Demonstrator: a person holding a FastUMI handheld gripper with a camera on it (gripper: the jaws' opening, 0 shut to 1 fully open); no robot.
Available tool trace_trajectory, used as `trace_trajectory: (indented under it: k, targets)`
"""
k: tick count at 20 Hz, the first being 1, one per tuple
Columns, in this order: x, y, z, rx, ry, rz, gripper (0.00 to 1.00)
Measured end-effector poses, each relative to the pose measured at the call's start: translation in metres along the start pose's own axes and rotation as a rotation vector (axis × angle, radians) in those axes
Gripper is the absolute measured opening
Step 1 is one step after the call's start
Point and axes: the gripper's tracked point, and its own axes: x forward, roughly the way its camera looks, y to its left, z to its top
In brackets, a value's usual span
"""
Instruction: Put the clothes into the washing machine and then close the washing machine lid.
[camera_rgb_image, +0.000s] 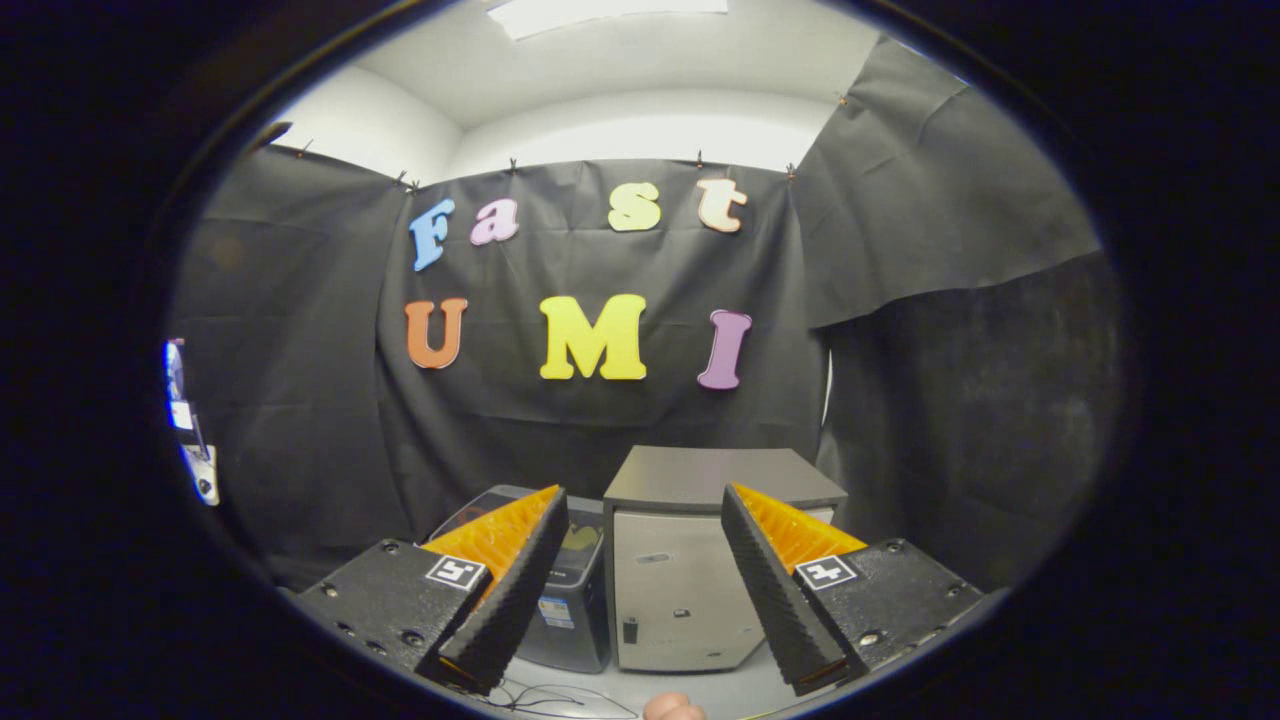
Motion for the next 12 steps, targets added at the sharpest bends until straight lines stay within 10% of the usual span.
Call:
trace_trajectory:
  k: [12]
  targets:
    - [0.0096, -0.0031, -0.0027, 0.032, 0.009, -0.011, 0.98]
